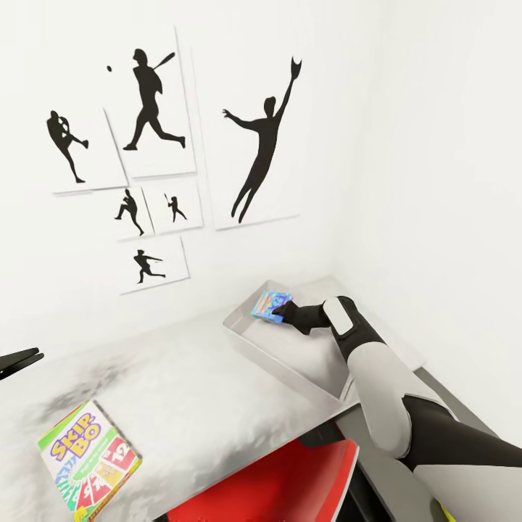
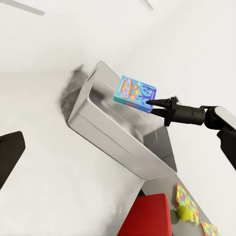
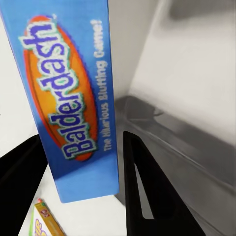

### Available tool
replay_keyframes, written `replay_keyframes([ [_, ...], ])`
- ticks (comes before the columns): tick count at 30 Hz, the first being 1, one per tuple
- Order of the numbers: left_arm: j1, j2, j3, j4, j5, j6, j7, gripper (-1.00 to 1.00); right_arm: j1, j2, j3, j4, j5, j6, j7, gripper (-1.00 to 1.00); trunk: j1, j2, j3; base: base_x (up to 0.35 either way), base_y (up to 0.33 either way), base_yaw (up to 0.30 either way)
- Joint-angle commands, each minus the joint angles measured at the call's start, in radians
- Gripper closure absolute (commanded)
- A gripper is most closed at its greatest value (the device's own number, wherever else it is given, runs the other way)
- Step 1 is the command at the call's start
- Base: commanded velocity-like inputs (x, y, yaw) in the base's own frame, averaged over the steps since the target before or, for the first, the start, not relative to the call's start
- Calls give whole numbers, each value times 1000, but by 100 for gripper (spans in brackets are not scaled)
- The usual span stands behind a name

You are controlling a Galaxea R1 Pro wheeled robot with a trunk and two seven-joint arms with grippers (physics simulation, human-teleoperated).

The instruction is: Put all the toys in the child's room - the three board games (two on the bed and one on the table), the two jigsaw puzzles on the table, and the tennis ball on the table - inside the toy box on the table in the child's room.

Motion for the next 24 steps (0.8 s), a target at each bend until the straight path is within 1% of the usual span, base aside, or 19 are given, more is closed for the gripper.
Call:
replay_keyframes([
  [1, -1, 0, 0, 0, -2, 11, -5, -100, -1, 1, -8, -1, 0, 5, 0, 100, 1, -2, -4, 0, 0, 0],
  [6, -1, 0, 0, 0, -1, 11, -5, -100, -1, 1, -8, -8, 0, 5, 0, 100, 1, -2, -9, 0, 0, 0],
  [24, -1, -1, 0, 0, -1, 11, -5, -100, -1, 1, -8, -9, 0, 4, -3, 100, 1, -2, -10, 0, 0, 0],
])
